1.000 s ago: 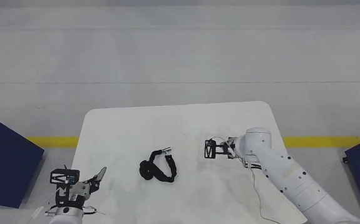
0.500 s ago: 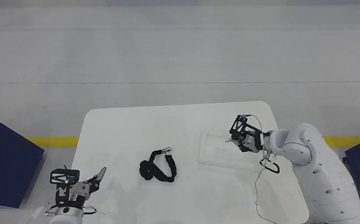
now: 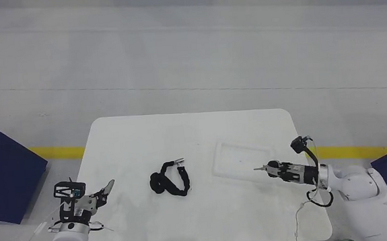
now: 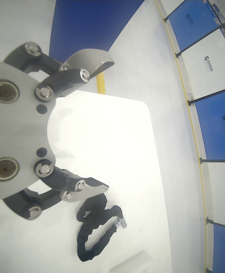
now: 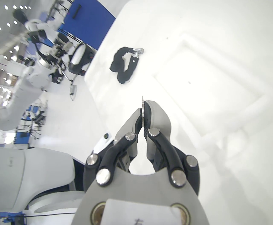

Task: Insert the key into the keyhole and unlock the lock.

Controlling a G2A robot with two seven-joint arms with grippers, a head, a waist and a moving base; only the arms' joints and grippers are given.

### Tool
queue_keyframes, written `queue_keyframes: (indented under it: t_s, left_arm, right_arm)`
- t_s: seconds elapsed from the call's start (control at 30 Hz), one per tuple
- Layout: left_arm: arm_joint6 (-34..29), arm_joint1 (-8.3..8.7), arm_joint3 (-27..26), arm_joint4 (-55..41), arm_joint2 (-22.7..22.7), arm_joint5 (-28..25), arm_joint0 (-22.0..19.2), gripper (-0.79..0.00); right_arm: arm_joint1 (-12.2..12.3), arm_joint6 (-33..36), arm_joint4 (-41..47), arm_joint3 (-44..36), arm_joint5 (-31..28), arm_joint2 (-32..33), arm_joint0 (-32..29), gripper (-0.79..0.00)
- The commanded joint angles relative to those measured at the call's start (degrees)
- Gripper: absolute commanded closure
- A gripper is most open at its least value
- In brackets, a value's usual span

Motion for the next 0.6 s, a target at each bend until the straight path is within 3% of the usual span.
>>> queue_keyframes:
  t_s: [0.0,0.33,0.43,0.57]
  left_arm:
    - [0.00,0.00,0.00,0.00,0.00,0.00,0.00,-0.785]
    - [0.00,0.00,0.00,0.00,0.00,0.00,0.00,-0.785]
    - [0.00,0.00,0.00,0.00,0.00,0.00,0.00,-0.785]
    - [0.00,0.00,0.00,0.00,0.00,0.00,0.00,-0.785]
  right_arm:
    - [0.74,0.10,5.80,0.21,0.11,-0.10,-1.14,0.000]
    - [5.36,-0.59,27.46,-3.53,-0.59,-0.80,-7.41,0.000]
    - [6.87,-1.51,30.66,-5.63,-1.51,-1.00,-9.17,0.000]
    - [7.04,-1.81,30.71,-5.79,-1.82,-0.92,-9.33,0.000]
